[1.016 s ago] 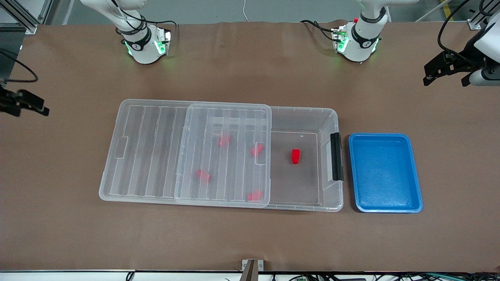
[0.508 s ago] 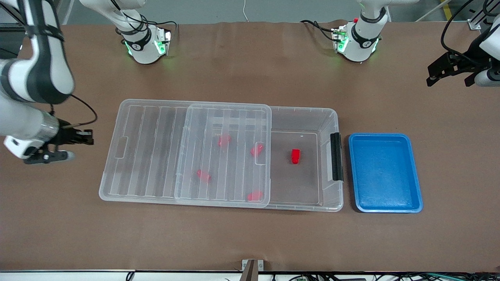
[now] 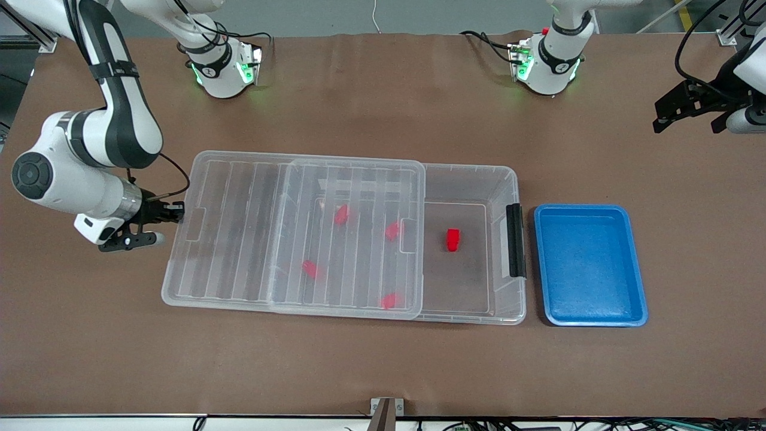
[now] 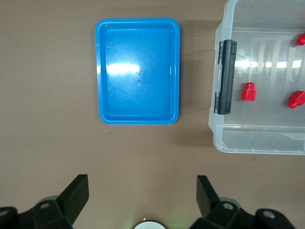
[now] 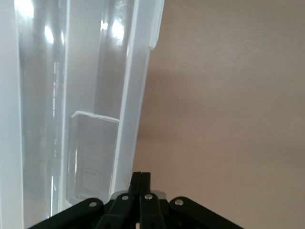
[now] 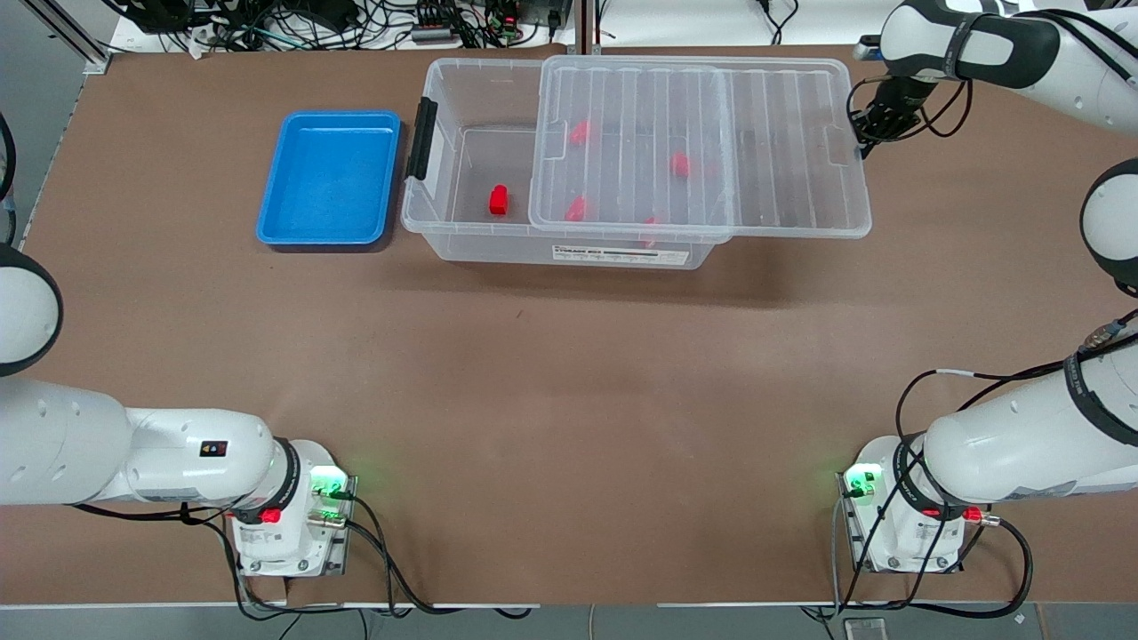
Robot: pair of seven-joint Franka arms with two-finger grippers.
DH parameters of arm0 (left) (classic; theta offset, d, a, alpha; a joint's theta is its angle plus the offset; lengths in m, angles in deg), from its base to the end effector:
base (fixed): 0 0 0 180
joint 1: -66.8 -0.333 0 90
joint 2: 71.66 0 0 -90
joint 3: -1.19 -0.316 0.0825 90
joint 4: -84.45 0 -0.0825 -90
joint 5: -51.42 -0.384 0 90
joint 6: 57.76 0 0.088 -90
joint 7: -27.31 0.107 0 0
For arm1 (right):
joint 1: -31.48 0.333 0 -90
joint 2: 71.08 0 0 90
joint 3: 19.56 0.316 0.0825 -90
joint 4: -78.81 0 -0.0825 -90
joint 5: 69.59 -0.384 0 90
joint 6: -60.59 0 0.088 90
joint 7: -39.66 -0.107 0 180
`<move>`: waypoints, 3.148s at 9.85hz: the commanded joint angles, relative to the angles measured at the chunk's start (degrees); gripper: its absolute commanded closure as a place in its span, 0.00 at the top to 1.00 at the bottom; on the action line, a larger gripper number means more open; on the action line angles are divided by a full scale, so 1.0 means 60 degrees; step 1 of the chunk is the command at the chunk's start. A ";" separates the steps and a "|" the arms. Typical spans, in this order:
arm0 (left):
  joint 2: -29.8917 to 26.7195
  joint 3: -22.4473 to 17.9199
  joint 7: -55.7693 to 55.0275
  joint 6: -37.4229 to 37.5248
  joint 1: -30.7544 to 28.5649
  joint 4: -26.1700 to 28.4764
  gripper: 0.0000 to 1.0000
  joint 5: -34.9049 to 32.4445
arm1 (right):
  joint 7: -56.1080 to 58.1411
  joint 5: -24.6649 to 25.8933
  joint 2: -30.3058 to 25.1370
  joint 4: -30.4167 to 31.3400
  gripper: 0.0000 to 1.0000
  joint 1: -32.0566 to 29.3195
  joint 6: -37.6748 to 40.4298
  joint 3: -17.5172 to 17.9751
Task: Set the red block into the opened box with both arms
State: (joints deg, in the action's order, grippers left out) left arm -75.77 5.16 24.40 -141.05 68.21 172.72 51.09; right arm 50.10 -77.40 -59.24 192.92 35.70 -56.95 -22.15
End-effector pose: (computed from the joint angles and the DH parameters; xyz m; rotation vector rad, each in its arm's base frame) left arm 0.5173 -0.0496 0.6668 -3.1290 0.0661 0.0228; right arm 0.5761 0.0245 0.3484 -3.0097 -0.2095 0.2078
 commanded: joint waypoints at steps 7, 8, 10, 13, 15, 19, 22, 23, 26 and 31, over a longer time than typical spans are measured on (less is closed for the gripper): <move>0.0100 -0.0032 0.0002 -0.0063 0.0014 0.0113 1.00 0.0069 | -0.0011 -0.0823 0.0545 -0.0588 0.00 0.1303 -0.0127 0.0110; 0.0129 -0.0018 0.0017 -0.0063 0.0014 0.0083 1.00 0.0054 | -0.0055 -0.0837 0.0706 -0.0793 0.00 0.1304 -0.0156 0.0415; 0.0144 -0.0018 0.0017 -0.0063 0.0014 0.0083 1.00 0.0054 | -0.0711 -0.0823 0.1131 -0.1319 0.00 0.1319 -0.0171 0.0841; 0.0129 -0.0018 0.0017 -0.0049 0.0014 0.0083 1.00 0.0054 | -0.1180 -0.0808 0.1425 -0.1630 0.00 0.1537 -0.0331 0.1048; 0.0129 -0.0018 -0.0056 -0.0048 0.0028 0.0083 1.00 0.0039 | -0.1183 -0.0794 0.1426 -0.1674 0.03 0.1481 -0.0245 0.1048; 0.0129 -0.0018 0.0031 -0.0034 -0.0001 0.0083 1.00 0.0054 | -0.4790 0.1689 -0.0267 -0.2713 1.00 0.1026 0.2433 0.0697; 0.0129 -0.0018 0.0105 -0.0048 -0.0001 0.0068 1.00 0.0054 | -0.5226 0.1785 -0.2157 -0.2729 1.00 0.0078 0.3517 0.0609; 0.0129 -0.0018 0.0105 -0.0048 -0.0001 0.0068 1.00 0.0068 | -0.5153 0.1756 -0.2497 -0.2830 1.00 -0.0100 0.3898 0.0377; 0.0115 -0.0018 0.0105 0.0039 0.0014 0.0068 1.00 0.0098 | -0.3894 0.1433 -0.2852 -0.3795 1.00 -0.0146 0.5701 -0.0954; 0.0144 -0.0003 0.0090 0.0025 0.0014 -0.0093 1.00 0.0010 | -0.1387 0.1242 -0.2412 -0.4193 1.00 -0.2331 0.5353 0.0388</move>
State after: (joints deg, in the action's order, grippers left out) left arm -75.76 5.19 24.38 -141.21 68.27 171.85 51.09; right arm 41.66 -69.39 -74.64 169.56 22.67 -24.86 -22.63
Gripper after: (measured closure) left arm 0.000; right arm 0.000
